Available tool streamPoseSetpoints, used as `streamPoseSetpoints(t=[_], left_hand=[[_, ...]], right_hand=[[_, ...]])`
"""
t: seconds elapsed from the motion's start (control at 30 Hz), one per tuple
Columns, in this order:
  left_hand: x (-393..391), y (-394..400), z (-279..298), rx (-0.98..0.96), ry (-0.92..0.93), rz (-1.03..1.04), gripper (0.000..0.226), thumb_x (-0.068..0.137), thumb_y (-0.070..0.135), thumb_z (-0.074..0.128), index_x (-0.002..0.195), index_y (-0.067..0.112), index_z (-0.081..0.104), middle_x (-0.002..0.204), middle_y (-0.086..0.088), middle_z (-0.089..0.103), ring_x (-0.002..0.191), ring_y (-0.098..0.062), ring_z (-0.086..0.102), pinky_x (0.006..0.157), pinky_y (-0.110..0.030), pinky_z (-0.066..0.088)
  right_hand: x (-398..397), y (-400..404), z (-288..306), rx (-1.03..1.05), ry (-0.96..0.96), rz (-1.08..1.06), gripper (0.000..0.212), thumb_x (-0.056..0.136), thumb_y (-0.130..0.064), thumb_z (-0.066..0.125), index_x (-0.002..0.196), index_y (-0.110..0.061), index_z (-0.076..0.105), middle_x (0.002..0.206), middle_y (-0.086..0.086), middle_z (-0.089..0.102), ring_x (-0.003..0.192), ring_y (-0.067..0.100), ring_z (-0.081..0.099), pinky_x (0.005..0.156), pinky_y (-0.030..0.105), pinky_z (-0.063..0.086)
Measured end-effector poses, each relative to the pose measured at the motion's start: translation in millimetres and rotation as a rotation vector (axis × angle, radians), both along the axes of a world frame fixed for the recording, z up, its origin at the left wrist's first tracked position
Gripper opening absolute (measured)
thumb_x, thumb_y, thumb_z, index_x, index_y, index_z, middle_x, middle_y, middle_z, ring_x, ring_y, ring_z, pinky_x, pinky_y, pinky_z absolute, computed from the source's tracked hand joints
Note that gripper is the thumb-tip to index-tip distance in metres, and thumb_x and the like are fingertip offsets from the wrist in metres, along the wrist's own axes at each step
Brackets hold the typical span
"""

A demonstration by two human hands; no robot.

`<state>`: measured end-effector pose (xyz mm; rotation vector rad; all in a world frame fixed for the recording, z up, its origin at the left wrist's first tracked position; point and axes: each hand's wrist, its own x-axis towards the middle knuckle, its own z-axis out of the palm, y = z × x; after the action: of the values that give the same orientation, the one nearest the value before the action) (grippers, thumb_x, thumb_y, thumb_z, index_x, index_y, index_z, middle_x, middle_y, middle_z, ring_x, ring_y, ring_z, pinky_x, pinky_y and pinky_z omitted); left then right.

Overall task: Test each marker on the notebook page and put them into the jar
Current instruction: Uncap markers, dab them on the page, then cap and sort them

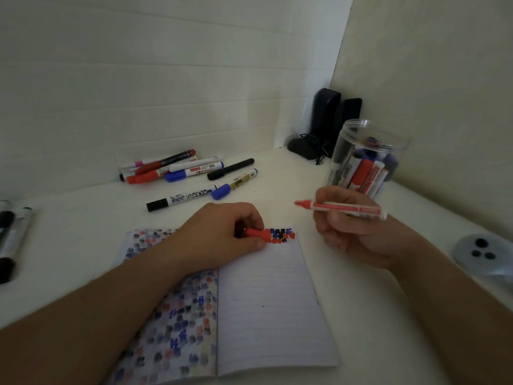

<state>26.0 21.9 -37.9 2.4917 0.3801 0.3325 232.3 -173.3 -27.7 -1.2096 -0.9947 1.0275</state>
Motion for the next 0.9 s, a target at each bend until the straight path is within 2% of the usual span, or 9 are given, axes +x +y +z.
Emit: streamPoseSetpoints(t=[0.07,0.13,0.2,0.3,0.43,0.57,0.9], left_hand=[[0,-1,0,0.003,0.014,-0.007,0.019,0.084,0.051,0.074,0.099,0.045,0.064,0.095,0.026,0.067,0.095,0.013,0.058,0.079,-0.008,0.045],[1,-1,0,0.004,0.017,-0.011,0.018,0.084,0.05,0.074,0.098,0.045,0.064,0.096,0.026,0.067,0.096,0.014,0.057,0.078,-0.007,0.044],[2,-1,0,0.004,0.014,-0.011,0.018,0.084,0.05,0.074,0.098,0.045,0.064,0.096,0.026,0.067,0.097,0.014,0.057,0.077,-0.006,0.044],[2,-1,-1,0.002,0.012,-0.012,0.018,0.084,0.05,0.075,0.098,0.045,0.064,0.095,0.027,0.066,0.096,0.013,0.057,0.077,-0.007,0.044],[3,0,-3,0.003,0.015,-0.017,0.018,0.084,0.05,0.075,0.098,0.046,0.064,0.096,0.027,0.067,0.095,0.011,0.059,0.08,-0.012,0.047],[4,0,-3,0.01,0.017,-0.017,0.018,0.084,0.051,0.074,0.097,0.047,0.064,0.096,0.026,0.067,0.095,0.011,0.058,0.079,-0.012,0.047],[4,0,-3,0.006,0.014,-0.026,0.018,0.085,0.048,0.075,0.099,0.043,0.065,0.096,0.025,0.068,0.095,0.011,0.058,0.08,-0.013,0.049]], right_hand=[[-4,7,-5,0.015,-0.148,-0.14,0.036,0.089,-0.041,0.077,0.081,-0.011,0.058,0.057,0.011,0.042,0.049,0.02,0.029,0.048,0.029,0.025],[-8,13,-4,0.017,-0.195,-0.227,0.026,0.092,-0.029,0.064,0.079,-0.009,0.053,0.052,0.007,0.039,0.045,0.019,0.025,0.046,0.027,0.023],[-10,14,-3,0.002,-0.214,-0.262,0.015,0.086,-0.018,0.062,0.081,-0.007,0.052,0.052,0.005,0.042,0.045,0.017,0.029,0.045,0.025,0.024],[-16,17,-5,-0.07,-0.315,-0.33,0.016,0.084,-0.016,0.069,0.076,-0.011,0.056,0.057,0.007,0.049,0.048,0.016,0.037,0.045,0.024,0.031],[-21,23,-8,-0.124,-0.312,-0.448,0.033,0.087,-0.002,0.071,0.062,-0.017,0.056,0.055,0.008,0.054,0.046,0.017,0.043,0.043,0.022,0.037],[-26,27,-10,-0.205,-0.359,-0.549,0.034,0.086,-0.005,0.071,0.061,-0.014,0.051,0.054,0.008,0.058,0.047,0.018,0.049,0.044,0.023,0.042],[-31,27,-8,-0.256,-0.477,-0.543,0.024,0.084,-0.007,0.075,0.067,-0.009,0.056,0.059,0.01,0.066,0.051,0.02,0.061,0.054,0.028,0.051]])
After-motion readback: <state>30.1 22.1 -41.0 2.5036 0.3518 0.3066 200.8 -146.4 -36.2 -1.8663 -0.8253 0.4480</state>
